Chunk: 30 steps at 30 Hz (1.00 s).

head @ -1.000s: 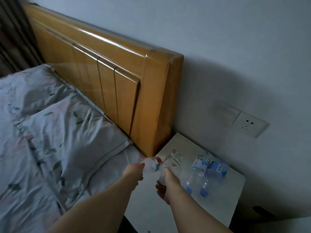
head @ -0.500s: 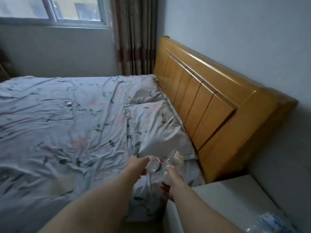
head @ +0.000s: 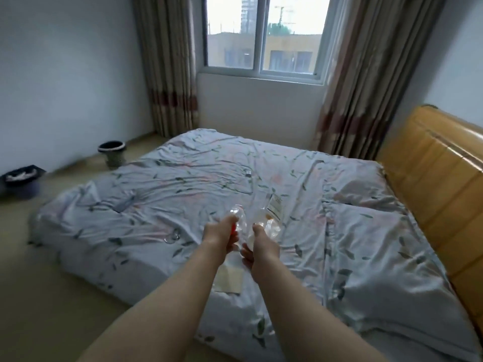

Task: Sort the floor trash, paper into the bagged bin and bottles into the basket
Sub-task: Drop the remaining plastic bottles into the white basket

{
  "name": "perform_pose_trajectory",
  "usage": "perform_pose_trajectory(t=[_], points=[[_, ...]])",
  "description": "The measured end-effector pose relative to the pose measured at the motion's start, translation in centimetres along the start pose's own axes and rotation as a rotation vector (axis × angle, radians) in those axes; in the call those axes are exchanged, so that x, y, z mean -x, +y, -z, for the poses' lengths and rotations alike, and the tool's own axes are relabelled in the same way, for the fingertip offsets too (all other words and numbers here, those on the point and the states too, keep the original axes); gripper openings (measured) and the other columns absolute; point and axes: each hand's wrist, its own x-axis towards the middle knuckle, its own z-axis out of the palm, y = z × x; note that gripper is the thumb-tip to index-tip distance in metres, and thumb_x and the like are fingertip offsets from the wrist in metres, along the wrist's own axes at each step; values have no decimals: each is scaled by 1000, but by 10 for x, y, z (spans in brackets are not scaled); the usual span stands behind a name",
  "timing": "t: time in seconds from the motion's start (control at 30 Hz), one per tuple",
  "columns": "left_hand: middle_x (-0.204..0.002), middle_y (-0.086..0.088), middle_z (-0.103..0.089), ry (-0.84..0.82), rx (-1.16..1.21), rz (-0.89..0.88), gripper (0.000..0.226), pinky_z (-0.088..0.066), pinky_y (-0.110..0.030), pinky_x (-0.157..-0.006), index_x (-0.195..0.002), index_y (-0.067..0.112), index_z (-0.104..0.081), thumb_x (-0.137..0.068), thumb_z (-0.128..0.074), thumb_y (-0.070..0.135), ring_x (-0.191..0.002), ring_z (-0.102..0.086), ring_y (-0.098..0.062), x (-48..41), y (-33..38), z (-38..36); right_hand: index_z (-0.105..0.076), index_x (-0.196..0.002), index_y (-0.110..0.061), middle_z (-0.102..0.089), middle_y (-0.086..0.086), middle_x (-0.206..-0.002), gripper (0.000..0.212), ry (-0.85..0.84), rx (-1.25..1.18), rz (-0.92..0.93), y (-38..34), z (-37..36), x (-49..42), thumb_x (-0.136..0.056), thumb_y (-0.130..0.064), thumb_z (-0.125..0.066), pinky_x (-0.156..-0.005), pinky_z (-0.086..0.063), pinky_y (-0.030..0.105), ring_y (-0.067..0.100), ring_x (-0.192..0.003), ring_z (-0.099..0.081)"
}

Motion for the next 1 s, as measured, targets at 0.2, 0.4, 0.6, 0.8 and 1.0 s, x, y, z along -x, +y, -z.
perform_pose_trajectory(t=[0.2,0.4,0.6,0.8,1.0], points=[[-51,-5,-50,204,301,-96,23,-34,-20,-44,-61,8,-51,-81,-60,16,-42,-43,-15,-23,59,126,-55,-88,-5,-59,9,-68,31,-143,-3,28,25,-160,17,-86,-36,-60,-46,-44,25,16,-50,-55],[-54,-6,-54,419,422,-122,21,-40,-26,-50,-62,9,-55,-79,-59,21,-50,-49,-21,-62,85,236,-58,-91,-6,-66,15,-86,33,-313,119,7,58,-281,21,-86,-38,-60,-60,-51,33,27,-71,-64],[-39,6,-46,555,468,-144,31,-28,-17,-39,-49,19,-44,-77,-55,26,-36,-39,-13,-126,106,346,-52,-77,-13,-66,12,-85,27,-463,216,-80,106,-402,2,-86,-38,-59,-55,-50,28,23,-64,-63],[-42,3,-46,807,511,-122,26,-37,-28,-56,-48,18,-48,-71,-60,26,-48,-42,-18,-195,143,438,-56,-114,-3,-64,14,-107,47,-561,336,-126,151,-536,-32,-84,-40,-57,-91,-51,41,30,-97,-63],[-54,-3,-51,958,613,-48,18,-38,-25,-53,-57,14,-55,-71,-61,25,-50,-44,-20,-246,180,537,-58,-111,-3,-66,13,-105,47,-631,455,-166,188,-658,-47,-83,-40,-58,-83,-54,35,28,-93,-65]])
